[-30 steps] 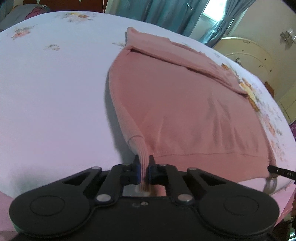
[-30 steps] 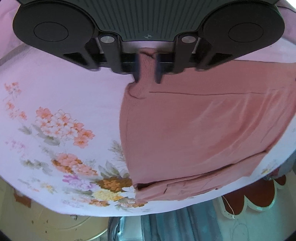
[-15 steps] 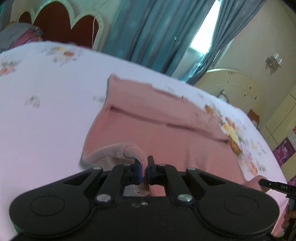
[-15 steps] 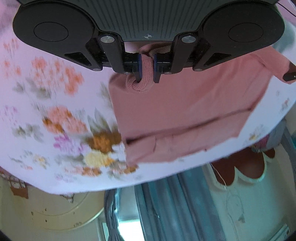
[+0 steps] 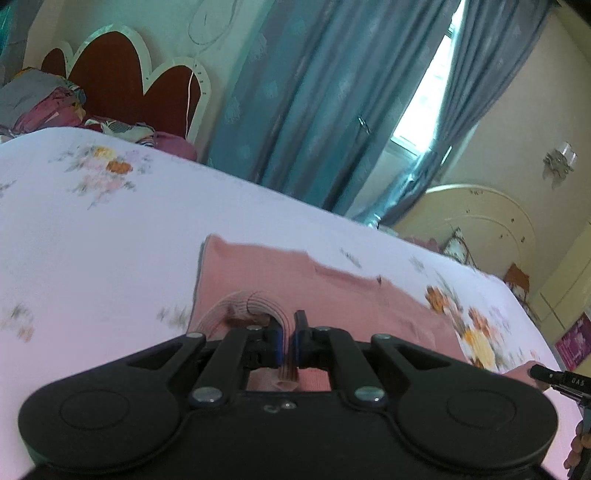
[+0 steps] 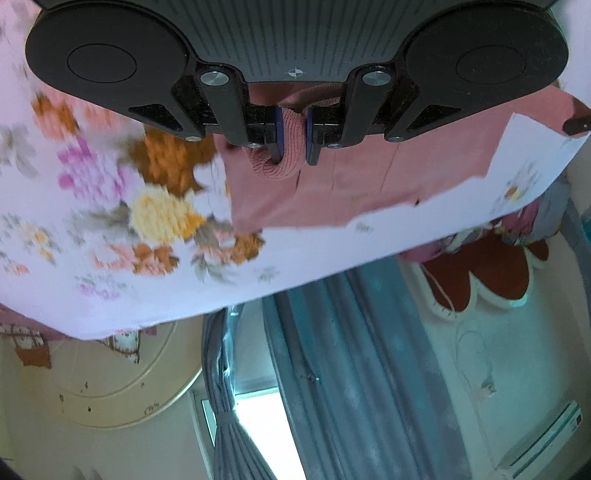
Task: Fold small clothes
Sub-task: 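Lift the hem with both grippers and fold it toward the collar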
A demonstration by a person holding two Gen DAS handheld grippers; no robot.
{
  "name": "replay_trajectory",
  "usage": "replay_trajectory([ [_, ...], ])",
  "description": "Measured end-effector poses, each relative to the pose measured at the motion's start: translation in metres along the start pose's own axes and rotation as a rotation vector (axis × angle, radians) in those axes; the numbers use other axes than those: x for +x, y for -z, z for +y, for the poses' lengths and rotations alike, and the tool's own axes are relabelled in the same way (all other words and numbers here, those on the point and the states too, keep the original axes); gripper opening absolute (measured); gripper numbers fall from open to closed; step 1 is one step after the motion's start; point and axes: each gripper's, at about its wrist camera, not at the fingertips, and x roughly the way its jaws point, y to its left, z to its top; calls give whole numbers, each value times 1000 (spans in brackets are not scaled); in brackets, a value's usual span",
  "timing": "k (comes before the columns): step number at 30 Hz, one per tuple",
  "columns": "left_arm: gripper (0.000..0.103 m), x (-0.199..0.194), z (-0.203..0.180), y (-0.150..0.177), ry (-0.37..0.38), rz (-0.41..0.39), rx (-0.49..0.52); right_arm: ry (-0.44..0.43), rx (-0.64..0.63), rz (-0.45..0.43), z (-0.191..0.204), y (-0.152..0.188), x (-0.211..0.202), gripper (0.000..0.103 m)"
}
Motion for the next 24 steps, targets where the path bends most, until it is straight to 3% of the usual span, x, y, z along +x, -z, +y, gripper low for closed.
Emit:
replay_trajectory([
  [11,5,95,-4,-52,-59,-26,-29,24,57,1,-16,-61,112,11],
  [14,5,122,2,-55,-88,2,-61,28,78,32,-20,-67,142,11],
  [24,6,192,4,-56,-193,90,-35,63,148,144,-38,-66,220,11],
])
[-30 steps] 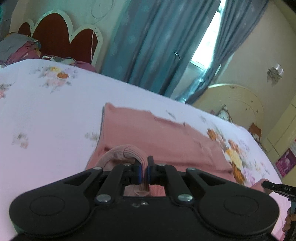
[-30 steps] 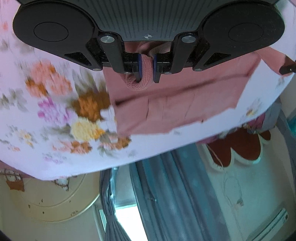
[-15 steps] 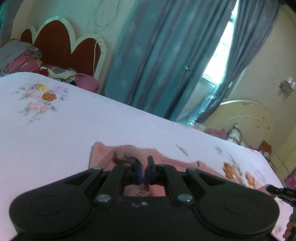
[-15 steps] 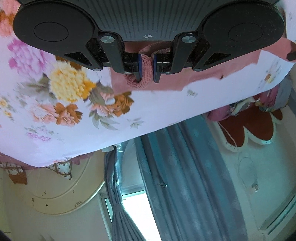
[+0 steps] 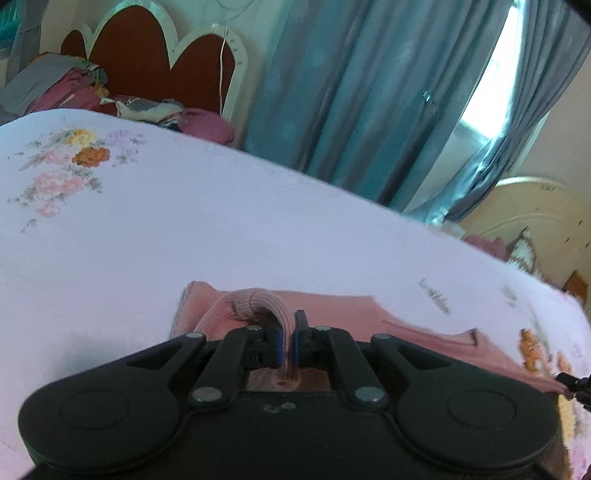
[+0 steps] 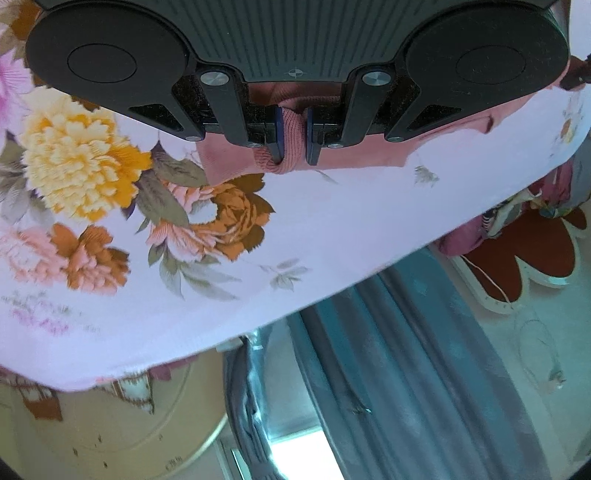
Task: Fold small clothes
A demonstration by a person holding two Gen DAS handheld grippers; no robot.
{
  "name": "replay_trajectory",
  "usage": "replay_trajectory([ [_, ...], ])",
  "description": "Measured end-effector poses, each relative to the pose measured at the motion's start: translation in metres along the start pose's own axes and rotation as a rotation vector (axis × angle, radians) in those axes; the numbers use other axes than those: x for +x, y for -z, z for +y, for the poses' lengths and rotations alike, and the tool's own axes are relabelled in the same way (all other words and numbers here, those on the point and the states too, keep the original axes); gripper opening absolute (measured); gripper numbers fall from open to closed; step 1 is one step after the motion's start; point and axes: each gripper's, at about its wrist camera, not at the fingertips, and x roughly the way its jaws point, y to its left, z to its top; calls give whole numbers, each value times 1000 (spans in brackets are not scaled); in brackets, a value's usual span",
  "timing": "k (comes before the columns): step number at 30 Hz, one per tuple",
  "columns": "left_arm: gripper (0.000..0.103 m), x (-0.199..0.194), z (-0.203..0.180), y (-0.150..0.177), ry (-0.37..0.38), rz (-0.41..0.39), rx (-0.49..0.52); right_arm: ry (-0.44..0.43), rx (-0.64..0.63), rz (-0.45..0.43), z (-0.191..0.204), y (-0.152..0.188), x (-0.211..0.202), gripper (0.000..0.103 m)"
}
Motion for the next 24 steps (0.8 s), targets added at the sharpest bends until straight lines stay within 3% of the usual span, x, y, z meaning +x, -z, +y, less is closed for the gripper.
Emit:
replay_trajectory([
  [3,14,10,2,-1,-32,24,-20,11,30,15,-7,-2,11,11],
  [7,39,6,13,-12,-41,-10,-69,15,33,-7,-13,-11,13,12],
  [11,56,-8,17,-17,-51,-47,1,-5,0,-37,-18,-18,10,13],
  [13,62,-9,17,-15,-45,-29,55,-5,-43,-38,-18,-18,13,31],
  [14,62,-8,16,-13,-43,-21,78,-7,-65,-35,-17,-16,15,64],
  [15,62,-5,15,-11,-41,-9,103,-13,-82,-37,-16,-14,17,75],
  [20,60,21,6,-1,-38,55,178,-56,-192,5,-9,-3,33,75],
  [22,57,31,5,-1,-40,70,187,-71,-225,24,-7,0,39,68],
  [24,47,40,6,0,-42,96,198,-78,-250,48,-6,1,46,55],
])
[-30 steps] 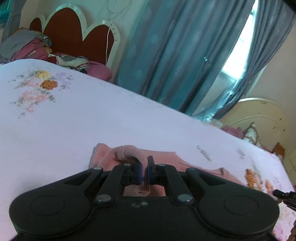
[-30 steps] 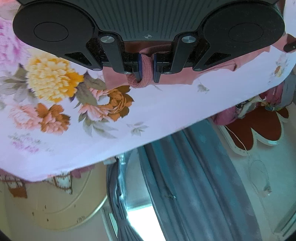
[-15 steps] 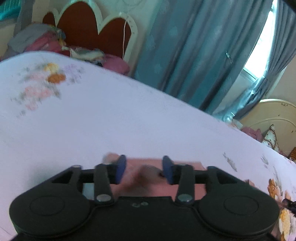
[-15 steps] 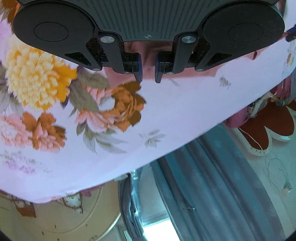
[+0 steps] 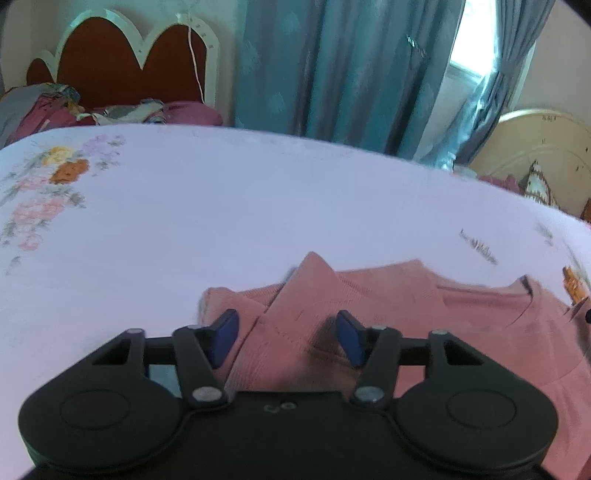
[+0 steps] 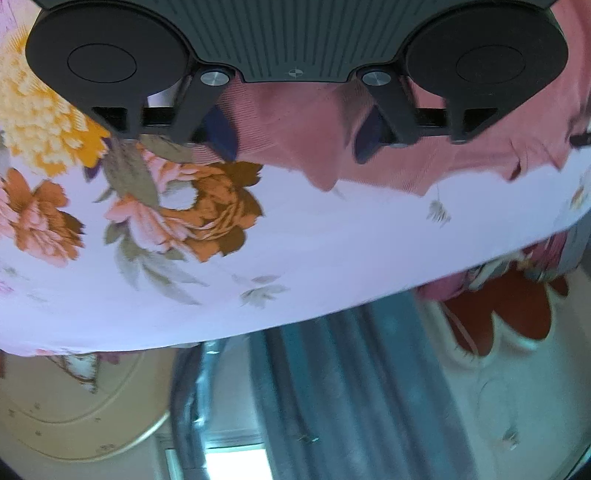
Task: Fold small clothes
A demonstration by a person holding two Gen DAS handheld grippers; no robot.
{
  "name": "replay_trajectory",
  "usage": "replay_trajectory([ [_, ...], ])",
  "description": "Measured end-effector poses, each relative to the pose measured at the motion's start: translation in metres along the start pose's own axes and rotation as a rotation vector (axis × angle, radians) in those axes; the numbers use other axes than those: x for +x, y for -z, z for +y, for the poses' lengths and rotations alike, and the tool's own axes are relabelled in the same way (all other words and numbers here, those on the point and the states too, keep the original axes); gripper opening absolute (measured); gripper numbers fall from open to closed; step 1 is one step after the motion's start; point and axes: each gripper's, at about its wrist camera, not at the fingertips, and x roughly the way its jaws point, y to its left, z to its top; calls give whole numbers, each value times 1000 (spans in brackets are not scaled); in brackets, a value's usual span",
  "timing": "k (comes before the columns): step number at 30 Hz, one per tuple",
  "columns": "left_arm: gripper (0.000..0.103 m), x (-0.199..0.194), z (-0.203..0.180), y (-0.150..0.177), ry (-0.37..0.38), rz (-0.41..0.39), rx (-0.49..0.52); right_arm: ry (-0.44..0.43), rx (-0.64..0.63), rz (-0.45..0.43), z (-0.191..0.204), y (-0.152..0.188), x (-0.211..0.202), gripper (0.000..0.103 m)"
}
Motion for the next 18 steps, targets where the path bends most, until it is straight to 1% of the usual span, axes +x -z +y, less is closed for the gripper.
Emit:
replay_trajectory([
  [2,34,6,2,2,6,17,5,-8,-6,16,-3,1,6,53],
  [3,30,7,3,3,4,14,12,-13,-9,25,-4,2,8,53],
  [4,22,6,2,4,-5,7,27,-26,-13,37,-5,2,10,53],
  [5,17,5,1,5,-9,2,37,-40,-20,45,-5,2,13,53],
  [6,14,3,0,6,-11,-3,42,-49,-38,51,-4,2,14,50],
  [7,11,1,0,8,-12,-10,48,-49,-65,57,-2,3,15,42],
  [8,9,0,0,9,-10,-16,52,-53,-91,63,0,3,16,25],
  [9,8,-3,0,10,-10,-25,54,-65,-100,64,1,2,16,13],
  [11,7,-10,0,13,-10,-54,41,-72,-129,40,6,2,11,10],
  [12,7,-16,1,15,-11,-76,33,-72,-142,17,7,1,7,9],
  [13,7,-20,1,14,-17,-96,28,-75,-127,-14,6,-1,2,9],
  [15,7,-30,1,16,-40,-155,8,-88,1,-118,-5,-10,-13,8],
  [16,7,-31,1,16,-52,-171,-2,-75,72,-155,-13,-12,-14,8],
  [17,7,-29,0,17,-64,-175,-8,-41,112,-152,-18,-12,-9,8],
  [18,7,-24,-1,17,-76,-164,-12,-16,113,-125,-19,-11,-1,8],
])
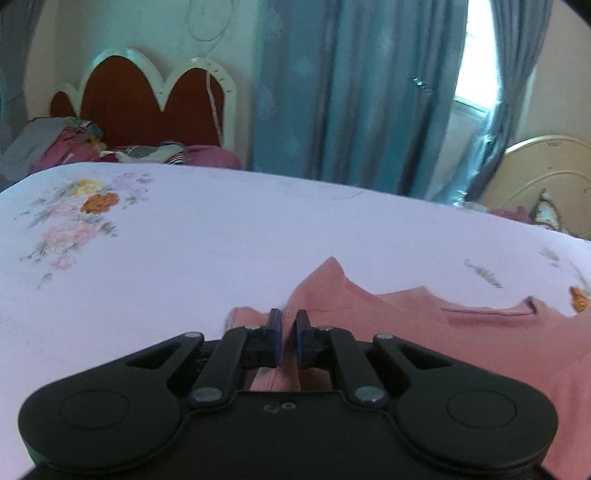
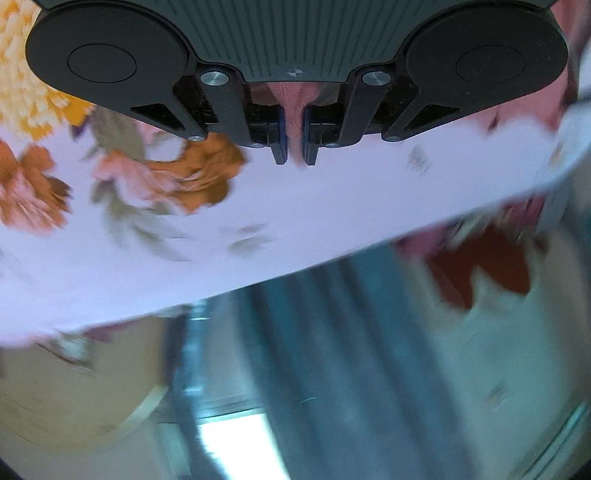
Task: Fold small clothes
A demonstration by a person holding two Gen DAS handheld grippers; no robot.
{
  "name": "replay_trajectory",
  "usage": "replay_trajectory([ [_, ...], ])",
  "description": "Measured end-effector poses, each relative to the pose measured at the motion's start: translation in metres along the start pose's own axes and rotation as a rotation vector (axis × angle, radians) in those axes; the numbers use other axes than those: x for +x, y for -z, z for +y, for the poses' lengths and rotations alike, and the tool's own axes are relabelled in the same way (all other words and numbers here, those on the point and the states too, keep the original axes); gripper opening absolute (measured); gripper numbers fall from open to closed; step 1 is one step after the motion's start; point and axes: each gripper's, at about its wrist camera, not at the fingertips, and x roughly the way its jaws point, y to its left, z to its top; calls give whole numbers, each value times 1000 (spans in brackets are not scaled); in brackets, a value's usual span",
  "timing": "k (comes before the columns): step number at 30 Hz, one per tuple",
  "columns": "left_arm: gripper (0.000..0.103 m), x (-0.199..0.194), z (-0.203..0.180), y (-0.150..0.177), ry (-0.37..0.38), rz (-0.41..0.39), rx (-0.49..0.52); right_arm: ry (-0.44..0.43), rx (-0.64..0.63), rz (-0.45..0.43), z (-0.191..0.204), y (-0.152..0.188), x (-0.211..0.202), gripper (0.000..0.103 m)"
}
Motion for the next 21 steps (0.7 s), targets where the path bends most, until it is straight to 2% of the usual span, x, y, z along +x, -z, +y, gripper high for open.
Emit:
replay_trajectory([
  [3,7,12,-4,7,-40,20,-12,79,-26,52,1,14,16,8],
  [6,7,16,-9,12,-70,15,4,100,-17,66,-2,19,18,8],
  [12,9,16,-9,9,-75,29,36,60,-69,9,11,7,-17,9],
  [13,14,11,-7,9,-57,26,31,53,-82,7,13,7,-23,9],
  [18,22,-25,1,11,-42,1,71,23,-172,26,31,24,-53,10],
  [21,26,-41,10,22,-27,42,70,8,-159,48,36,41,-63,11],
])
